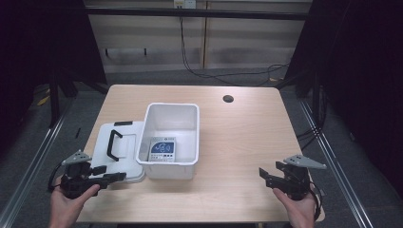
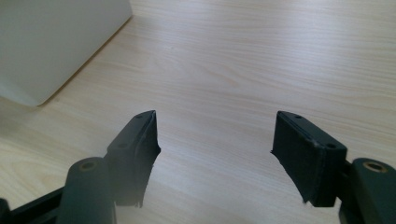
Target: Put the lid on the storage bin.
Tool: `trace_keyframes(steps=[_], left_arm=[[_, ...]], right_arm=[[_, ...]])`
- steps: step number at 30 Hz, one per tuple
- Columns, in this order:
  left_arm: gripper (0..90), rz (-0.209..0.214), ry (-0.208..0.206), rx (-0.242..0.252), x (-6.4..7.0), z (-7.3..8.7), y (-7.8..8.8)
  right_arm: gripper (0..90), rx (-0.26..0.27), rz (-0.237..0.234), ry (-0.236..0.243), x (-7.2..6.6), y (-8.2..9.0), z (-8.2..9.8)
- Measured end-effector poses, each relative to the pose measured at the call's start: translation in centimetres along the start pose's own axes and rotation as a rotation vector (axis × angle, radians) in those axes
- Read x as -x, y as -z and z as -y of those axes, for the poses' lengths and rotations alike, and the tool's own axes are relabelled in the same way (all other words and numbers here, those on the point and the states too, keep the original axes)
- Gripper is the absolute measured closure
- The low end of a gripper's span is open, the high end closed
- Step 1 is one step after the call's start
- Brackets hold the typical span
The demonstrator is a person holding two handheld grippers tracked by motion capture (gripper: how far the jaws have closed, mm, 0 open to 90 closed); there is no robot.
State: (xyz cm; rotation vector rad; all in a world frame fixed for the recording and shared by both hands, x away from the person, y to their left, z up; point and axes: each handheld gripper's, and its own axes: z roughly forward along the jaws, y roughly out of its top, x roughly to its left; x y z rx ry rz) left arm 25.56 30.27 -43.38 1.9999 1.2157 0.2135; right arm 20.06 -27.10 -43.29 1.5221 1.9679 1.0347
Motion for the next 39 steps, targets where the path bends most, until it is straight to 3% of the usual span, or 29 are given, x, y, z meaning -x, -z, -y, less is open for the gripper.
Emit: trace_keyframes(steps=[8,17,25,39], left_arm=[[33.9,0.006,0.061,-0.024,-0.4,-0.6,0.1],[34.9,0.026,0.047,-0.030,0.2,-1.1,0.3],[33.9,0.005,0.022,-0.045,0.5,-1.1,0.2],[34.2,0.005,0.040,-0.047,0.3,-1.4,0.2]], right_arm=[[30.7,-0.008,-0.041,0.009,-0.4,0.1,0.1],[30.6,0.004,-0.055,-0.001,-0.5,0.2,0.1],[29.9,0.000,-0.053,-0.005,-0.5,0.2,0.1],[29.9,-0.001,-0.057,-0.014,-0.4,0.1,0.1]])
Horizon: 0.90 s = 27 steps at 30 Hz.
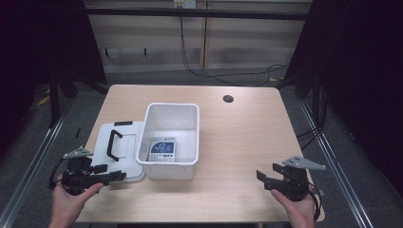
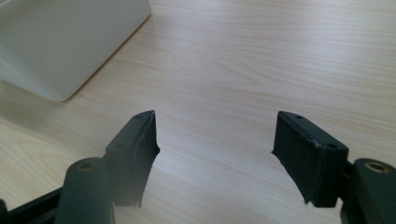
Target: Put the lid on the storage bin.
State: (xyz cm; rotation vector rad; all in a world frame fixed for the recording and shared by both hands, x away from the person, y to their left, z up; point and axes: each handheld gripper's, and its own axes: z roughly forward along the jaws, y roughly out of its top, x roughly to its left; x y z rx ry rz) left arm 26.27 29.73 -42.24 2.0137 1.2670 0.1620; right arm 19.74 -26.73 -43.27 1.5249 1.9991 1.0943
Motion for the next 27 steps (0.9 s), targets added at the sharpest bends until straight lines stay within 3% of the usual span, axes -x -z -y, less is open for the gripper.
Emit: trace_keyframes(steps=[20,23,27], left_arm=[[34.3,-0.003,0.007,-0.007,-0.1,-0.2,0.0],[38.5,-0.004,0.008,-0.027,-0.1,-0.6,-0.1],[46.8,-0.010,0.012,-0.009,-0.2,-1.2,0.3]], right_arm=[[29.1,0.002,0.001,-0.003,0.1,0.0,0.0],[29.1,0.004,0.001,-0.002,0.0,0.0,0.0],[29.1,0.006,0.001,-0.003,0.1,0.1,0.0]])
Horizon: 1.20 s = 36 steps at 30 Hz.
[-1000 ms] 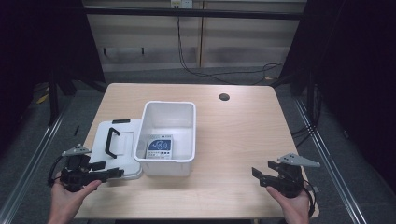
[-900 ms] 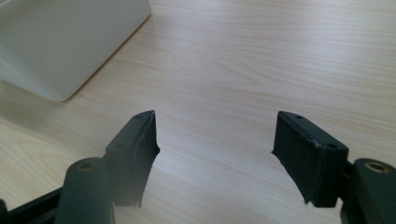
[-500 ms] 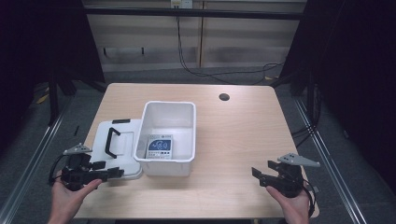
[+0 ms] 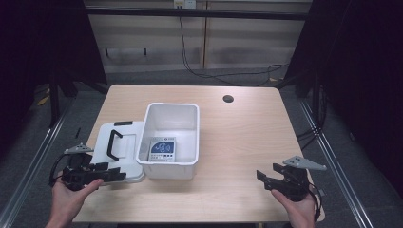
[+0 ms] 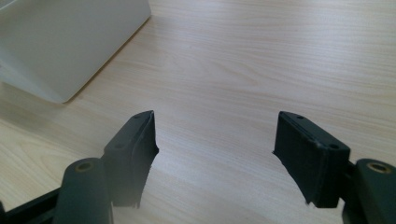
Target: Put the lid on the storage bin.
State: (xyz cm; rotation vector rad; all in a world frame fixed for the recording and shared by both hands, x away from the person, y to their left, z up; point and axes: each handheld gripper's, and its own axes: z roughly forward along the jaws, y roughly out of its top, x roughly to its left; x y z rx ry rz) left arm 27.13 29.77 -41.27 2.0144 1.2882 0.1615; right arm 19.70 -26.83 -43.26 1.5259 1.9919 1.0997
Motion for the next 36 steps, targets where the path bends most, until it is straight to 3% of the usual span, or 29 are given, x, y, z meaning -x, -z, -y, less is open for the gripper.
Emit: trace_keyframes(steps=[2,5,6,11,15,18,26,29,36], left_arm=[[46.8,-0.016,-0.003,0.008,-0.1,-0.5,0.3],[43.7,-0.017,0.019,-0.026,-0.2,-1.4,0.2],[43.6,-0.012,-0.002,-0.042,-0.1,-1.9,0.0],[39.7,-0.010,-0.002,-0.054,-0.3,-2.7,-0.3],[39.9,-0.049,-0.014,-0.095,-0.5,-3.6,0.0],[39.9,-0.035,-0.009,-0.107,-0.7,-4.0,0.2],[43.9,-0.064,-0.015,-0.135,-0.4,-6.1,0.2],[44.3,-0.072,-0.031,-0.175,-0.1,-6.6,-0.1],[45.1,-0.108,-0.018,-0.192,-0.2,-7.2,-0.3]], right_arm=[[29.1,0.001,-0.004,0.002,0.0,0.0,0.0],[29.1,0.001,-0.005,0.003,-0.1,0.0,0.0],[29.1,0.001,-0.005,0.003,-0.1,0.0,0.0],[29.1,0.002,-0.007,0.005,-0.1,0.0,0.0],[29.0,0.004,-0.009,0.008,-0.1,0.0,0.0],[28.7,0.003,-0.009,0.007,-0.1,0.0,0.0],[28.8,0.003,-0.010,0.005,-0.1,0.0,0.0],[28.8,0.001,-0.011,0.009,-0.1,0.0,0.0],[28.8,-0.002,-0.015,0.009,-0.2,0.0,0.0]])
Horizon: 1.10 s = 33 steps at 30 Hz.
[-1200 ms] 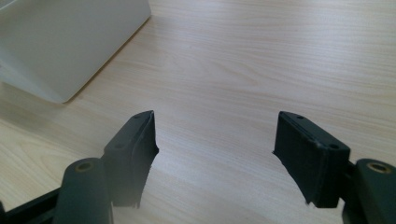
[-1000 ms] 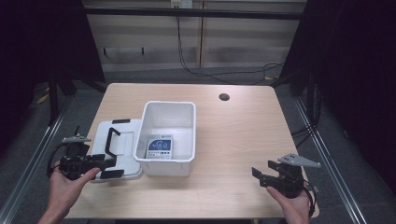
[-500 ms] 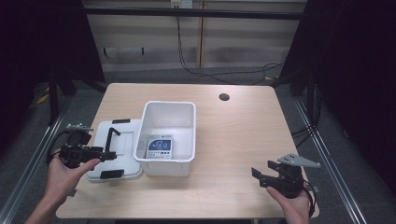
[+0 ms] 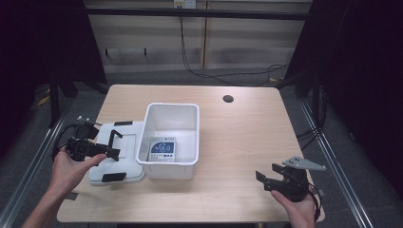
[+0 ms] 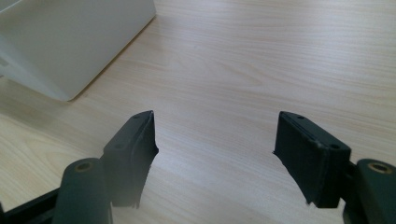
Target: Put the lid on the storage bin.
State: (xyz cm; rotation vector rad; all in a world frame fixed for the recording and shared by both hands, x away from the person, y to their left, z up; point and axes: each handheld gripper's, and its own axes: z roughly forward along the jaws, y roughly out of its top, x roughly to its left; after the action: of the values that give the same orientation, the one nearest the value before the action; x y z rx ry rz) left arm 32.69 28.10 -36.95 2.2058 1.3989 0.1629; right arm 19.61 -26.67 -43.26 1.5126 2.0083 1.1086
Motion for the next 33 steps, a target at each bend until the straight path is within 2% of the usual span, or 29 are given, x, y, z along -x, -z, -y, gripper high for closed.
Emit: trace_keyframes(steps=[5,10,16,19,20,23,26,33], left_arm=[[49.4,-0.016,0.022,-0.023,-0.5,-0.8,-0.1],[54.7,-0.037,0.022,-0.052,-0.7,-1.6,-0.4],[54.9,-0.069,0.053,-0.062,-1.0,-2.4,-0.5],[54.9,-0.088,0.063,-0.083,-1.3,-2.7,-0.6],[54.9,-0.090,0.082,-0.094,-1.7,-2.8,-0.8],[54.9,-0.089,0.094,-0.101,-2.0,-3.0,-0.9],[56.7,-0.099,0.120,-0.134,-2.8,-3.3,-1.5],[58.6,-0.103,0.172,-0.161,-3.3,-4.2,-2.1]], right_arm=[[28.7,0.001,-0.006,0.004,0.0,-0.1,0.0],[28.7,-0.001,-0.010,0.005,0.0,-0.1,0.0],[28.8,-0.006,-0.014,0.004,0.0,-0.1,0.0],[28.7,-0.011,-0.014,0.005,0.0,-0.1,0.0],[28.8,-0.011,-0.015,0.005,0.0,-0.1,0.0],[28.7,-0.012,-0.015,0.005,0.0,-0.1,0.0],[28.7,-0.013,-0.014,0.003,-0.1,-0.2,0.0],[28.8,-0.013,-0.015,0.004,0.0,-0.2,0.0]])
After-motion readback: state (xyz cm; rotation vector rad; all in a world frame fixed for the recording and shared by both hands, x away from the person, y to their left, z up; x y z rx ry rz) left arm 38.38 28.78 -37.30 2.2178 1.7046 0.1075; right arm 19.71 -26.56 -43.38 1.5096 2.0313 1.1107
